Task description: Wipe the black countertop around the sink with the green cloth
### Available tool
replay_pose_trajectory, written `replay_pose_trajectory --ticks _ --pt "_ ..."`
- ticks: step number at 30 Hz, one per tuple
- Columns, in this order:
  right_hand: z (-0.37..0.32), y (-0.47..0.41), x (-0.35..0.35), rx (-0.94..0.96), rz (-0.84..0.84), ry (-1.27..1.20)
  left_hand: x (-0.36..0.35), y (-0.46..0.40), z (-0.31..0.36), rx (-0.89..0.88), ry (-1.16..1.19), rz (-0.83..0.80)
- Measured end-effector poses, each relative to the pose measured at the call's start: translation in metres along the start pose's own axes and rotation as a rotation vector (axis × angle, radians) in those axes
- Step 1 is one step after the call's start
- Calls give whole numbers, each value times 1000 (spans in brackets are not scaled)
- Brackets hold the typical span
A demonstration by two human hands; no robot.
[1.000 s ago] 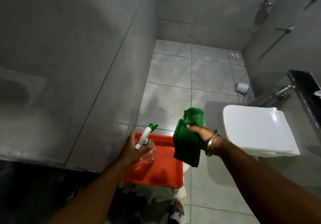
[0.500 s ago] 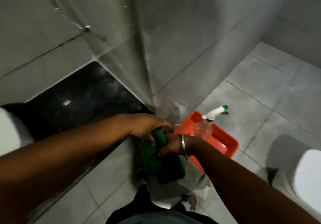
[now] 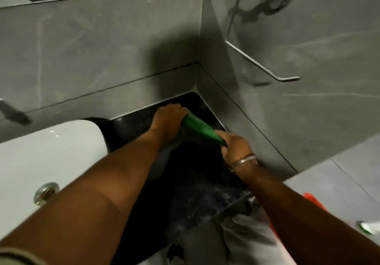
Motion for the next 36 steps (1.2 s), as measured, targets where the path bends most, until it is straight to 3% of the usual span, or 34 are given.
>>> replay_pose_trajectory --ticks 1,4,6,9,13,19,22,24,27,31,36 --pt "-3 -8 -7 13 -50 46 -21 -2 -10 138 10 -26" --pt "0 -28 -51 43 -414 267 -90 16 -43 610 72 -221" --pt "4 -40 -74 81 -496 360 -118 30 -60 758 163 -226" --pt "4 -72 -105 182 -393 393 -136 29 -80 698 178 -168" --pt "-8 -119 -155 264 -401 461 -150 29 -90 655 154 -122" --pt "-11 -243 -184 105 -202 502 -163 29 -92 638 97 -8" --pt "-3 -281 -176 104 -183 473 -164 31 -93 635 76 22" --pt "8 -271 -169 113 -149 439 -160 32 -92 636 80 15" --pt "52 -185 -147 73 -104 448 -157 33 -91 636 100 -14" --pt "87 -91 -122 121 -185 498 -157 32 -91 646 98 -36" --pt "44 -216 -158 84 -138 531 -158 32 -91 651 85 -8"
Point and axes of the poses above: each hand's wrist, its own y-axis away from the middle knuckle, its own x-axis out of the back of the hand, z = x × y, the point moved 1 cm from there along -y, towards the middle knuckle, and after that the axes turned 4 degrees about z, right-handed, at the moved point
